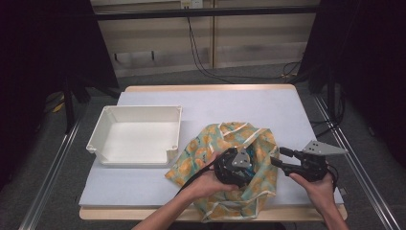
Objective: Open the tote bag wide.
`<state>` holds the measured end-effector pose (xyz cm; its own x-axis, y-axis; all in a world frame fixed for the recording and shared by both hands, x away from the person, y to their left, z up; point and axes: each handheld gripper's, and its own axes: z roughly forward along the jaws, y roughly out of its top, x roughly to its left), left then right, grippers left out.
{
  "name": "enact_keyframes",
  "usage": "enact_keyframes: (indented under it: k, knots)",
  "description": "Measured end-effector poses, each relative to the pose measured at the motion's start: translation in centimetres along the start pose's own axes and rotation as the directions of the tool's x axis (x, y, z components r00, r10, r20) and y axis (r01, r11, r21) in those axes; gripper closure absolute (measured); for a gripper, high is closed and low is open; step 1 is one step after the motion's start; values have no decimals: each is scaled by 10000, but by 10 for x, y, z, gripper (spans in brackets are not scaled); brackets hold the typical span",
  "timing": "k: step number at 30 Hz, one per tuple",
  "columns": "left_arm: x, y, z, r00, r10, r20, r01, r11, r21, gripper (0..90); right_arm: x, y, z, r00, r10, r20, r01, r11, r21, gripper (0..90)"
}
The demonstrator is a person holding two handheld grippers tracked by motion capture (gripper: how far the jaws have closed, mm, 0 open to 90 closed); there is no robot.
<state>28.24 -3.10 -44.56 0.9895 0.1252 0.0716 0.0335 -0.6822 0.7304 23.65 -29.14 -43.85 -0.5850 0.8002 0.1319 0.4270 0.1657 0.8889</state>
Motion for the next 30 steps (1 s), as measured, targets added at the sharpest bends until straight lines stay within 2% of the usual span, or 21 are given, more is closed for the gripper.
enact_keyframes:
  k: [4, 6, 7, 9, 10, 13, 14, 16, 17, 20, 21, 24, 27, 29, 30]
  knots:
    - [-3, -3, 4, 9992, 398, 40, -399, 9988, 296, 465, 0, -2, 1, 10000, -19, -60, 19, 10000, 6, 433]
    - [-3, -3, 4, 9989, 461, 118, -466, 9980, 417, 465, 0, -2, 1, 10000, -7, -41, 7, 10000, -23, 433]
    - [-6, -3, 7, 9977, 676, -104, -670, 9963, 533, 465, -1, -2, 1, 10000, 6, -35, -6, 10000, -5, 433]
    - [-11, -3, 10, 9941, 1080, -83, -1069, 9905, 868, 449, -1, -3, 1, 10000, 48, -60, -48, 10000, 5, 433]
    - [-17, -3, 14, 9891, 1432, -356, -1383, 9837, 1152, 437, -2, -3, 2, 10000, 23, -52, -23, 10000, 32, 431]
    - [-19, -3, 16, 9883, 1487, -346, -1435, 9821, 1219, 441, -2, -2, 2, 10000, 54, -49, -54, 10000, 1, 431]
    - [-19, -2, 17, 9847, 1660, -520, -1576, 9779, 1376, 441, -2, -2, 2, 10000, 54, -49, -54, 10000, 1, 431]
    - [-20, -2, 19, 9841, 1656, -645, -1557, 9784, 1359, 466, -2, -2, 2, 10000, 36, -52, -36, 10000, 37, 431]
    - [-21, -2, 19, 9819, 1742, -746, -1624, 9764, 1423, 486, -2, -2, 2, 10000, 8, -90, -8, 10000, 40, 431]
    - [-19, -2, 19, 9842, 1597, -762, -1479, 9788, 1415, 533, -1, -3, 3, 10000, -10, -99, 10, 10000, 29, 431]
    - [-19, -2, 19, 9831, 1651, -795, -1522, 9772, 1481, 544, -1, -3, 3, 10000, -10, -99, 10, 10000, 29, 431]
    - [-17, -2, 19, 9869, 1454, -704, -1345, 9809, 1404, 580, -1, -3, 3, 9999, -22, -138, 23, 10000, 67, 431]
    - [-17, -3, 18, 9885, 1305, -766, -1199, 9842, 1300, 699, -1, -3, 4, 9999, -25, -141, 26, 9999, 102, 431]
    - [-14, -3, 16, 9927, 1031, -629, -951, 9883, 1190, 782, 0, -3, 5, 9998, -19, -173, 22, 9999, 146, 431]
    - [-14, -3, 16, 9927, 1031, -629, -951, 9883, 1190, 832, 0, -3, 5, 9998, -19, -173, 22, 9999, 146, 431]
